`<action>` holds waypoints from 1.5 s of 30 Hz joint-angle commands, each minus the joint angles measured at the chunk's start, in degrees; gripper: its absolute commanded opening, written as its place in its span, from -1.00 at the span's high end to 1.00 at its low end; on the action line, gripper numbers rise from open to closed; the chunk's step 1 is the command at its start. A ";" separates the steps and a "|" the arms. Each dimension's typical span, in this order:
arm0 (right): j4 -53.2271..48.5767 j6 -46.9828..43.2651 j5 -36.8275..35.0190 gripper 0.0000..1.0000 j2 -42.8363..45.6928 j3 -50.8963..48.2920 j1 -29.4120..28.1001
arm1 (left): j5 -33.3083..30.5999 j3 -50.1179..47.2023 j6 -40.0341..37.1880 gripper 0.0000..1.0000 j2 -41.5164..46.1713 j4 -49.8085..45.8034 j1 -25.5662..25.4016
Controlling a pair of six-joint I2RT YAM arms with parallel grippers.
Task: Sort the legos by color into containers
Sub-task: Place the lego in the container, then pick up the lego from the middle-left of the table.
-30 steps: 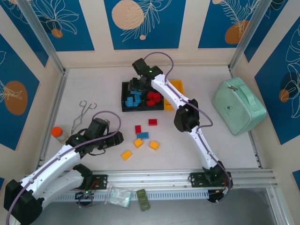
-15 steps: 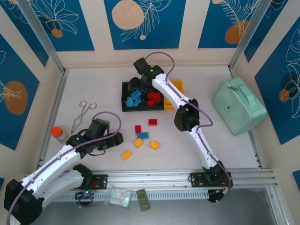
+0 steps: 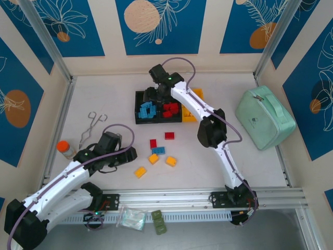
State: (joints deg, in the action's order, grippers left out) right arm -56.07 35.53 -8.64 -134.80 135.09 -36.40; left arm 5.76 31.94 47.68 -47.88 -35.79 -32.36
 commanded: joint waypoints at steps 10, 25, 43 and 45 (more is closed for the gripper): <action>18.15 0.01 2.32 -0.41 39.33 -49.64 -2.18 | 6.08 2.21 -5.10 -0.41 -6.48 0.17 -2.54; 17.84 5.23 10.33 -0.41 72.24 -86.63 -2.36 | 1.36 7.16 -12.87 -0.46 -20.72 -6.28 -12.70; 19.13 11.57 10.36 -0.38 77.97 -96.22 -2.44 | -4.09 8.95 -12.71 0.18 -32.68 -2.05 -20.11; 19.57 11.99 10.73 -0.37 78.11 -96.86 -2.62 | -4.31 9.09 -12.28 0.29 -31.72 -2.00 -20.11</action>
State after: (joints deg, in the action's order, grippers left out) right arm -36.88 46.06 0.32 -56.90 39.66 -38.63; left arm 0.43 39.55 34.83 -79.92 -40.53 -51.55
